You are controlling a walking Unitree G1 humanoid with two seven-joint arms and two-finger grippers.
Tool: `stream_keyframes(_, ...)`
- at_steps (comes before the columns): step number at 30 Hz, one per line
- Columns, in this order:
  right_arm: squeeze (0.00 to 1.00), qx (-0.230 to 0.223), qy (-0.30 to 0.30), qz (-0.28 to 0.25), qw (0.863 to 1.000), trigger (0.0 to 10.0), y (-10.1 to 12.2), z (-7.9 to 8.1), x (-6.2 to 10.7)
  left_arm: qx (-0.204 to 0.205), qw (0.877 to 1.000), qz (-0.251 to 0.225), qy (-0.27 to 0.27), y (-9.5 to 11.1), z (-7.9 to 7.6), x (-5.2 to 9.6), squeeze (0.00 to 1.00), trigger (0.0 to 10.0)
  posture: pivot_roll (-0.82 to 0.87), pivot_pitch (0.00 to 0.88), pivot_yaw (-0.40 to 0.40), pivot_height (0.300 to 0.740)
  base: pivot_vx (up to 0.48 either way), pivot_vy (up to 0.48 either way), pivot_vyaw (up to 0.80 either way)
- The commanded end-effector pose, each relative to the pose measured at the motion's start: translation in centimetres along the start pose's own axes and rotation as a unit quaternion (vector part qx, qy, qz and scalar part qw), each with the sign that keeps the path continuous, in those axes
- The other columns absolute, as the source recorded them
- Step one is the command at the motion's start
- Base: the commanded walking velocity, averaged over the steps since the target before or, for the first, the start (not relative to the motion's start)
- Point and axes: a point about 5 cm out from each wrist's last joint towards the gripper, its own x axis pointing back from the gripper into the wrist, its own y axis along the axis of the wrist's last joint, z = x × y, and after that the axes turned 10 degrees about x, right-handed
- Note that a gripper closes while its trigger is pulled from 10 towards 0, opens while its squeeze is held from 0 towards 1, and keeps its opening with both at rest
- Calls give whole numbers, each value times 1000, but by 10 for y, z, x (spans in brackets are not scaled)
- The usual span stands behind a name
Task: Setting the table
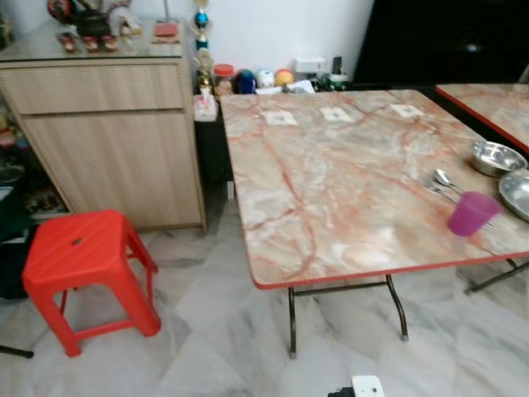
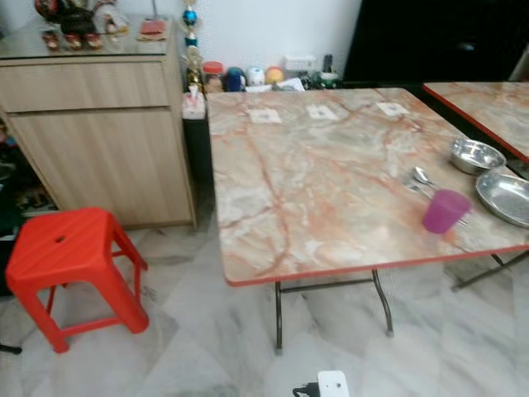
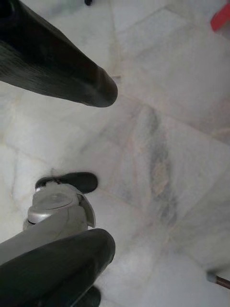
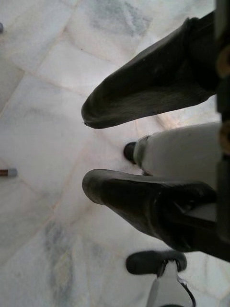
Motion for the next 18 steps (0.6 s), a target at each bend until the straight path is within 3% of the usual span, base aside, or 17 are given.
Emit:
stream_keyframes(1, 0, -61, 7, 19, 998, 10000, -60, -3, 21, 7, 995, 91, 40, -5, -6, -8, 0, 10000, 64, 0, 7, 740, 0, -480, 0)
stream_keyframes(8, 0, -52, 7, 16, 998, 10000, -59, -3, 20, 5, 996, 88, 25, -4, -32, -14, 0, 10000, 65, 0, 9, 740, 0, -480, 0)
stream_keyframes(11, 0, -48, 8, 15, 999, 10000, -58, -2, 20, 5, 996, 88, 24, -3, -34, -15, 0, 10000, 65, 0, 9, 740, 0, -480, 0)
stream_keyframes(13, 0, -43, 6, 14, 999, 10000, -58, -3, 20, 6, 996, 87, 26, -1, -31, -15, 0, 10000, 65, 0, 9, 740, 0, -480, 0)
stream_keyframes(15, 0, -26, 6, 15, 1000, 10000, -57, -3, 20, 6, 996, 87, 36, 2, -13, -12, 0, 10000, 64, 0, 9, 740, 0, 0, 0)
stream_keyframes(16, 0, -26, 6, 15, 1000, 10000, -57, -3, 20, 6, 996, 87, 36, 2, -13, -12, 0, 10000, 64, 0, 9, 740, 0, 0, 0)
stream_keyframes(18, 0, -25, 7, 16, 1000, 10000, -57, -3, 20, 7, 995, 87, 45, 4, 3, -9, 0, 10000, 59, 0, 12, 740, 0, 0, 800)
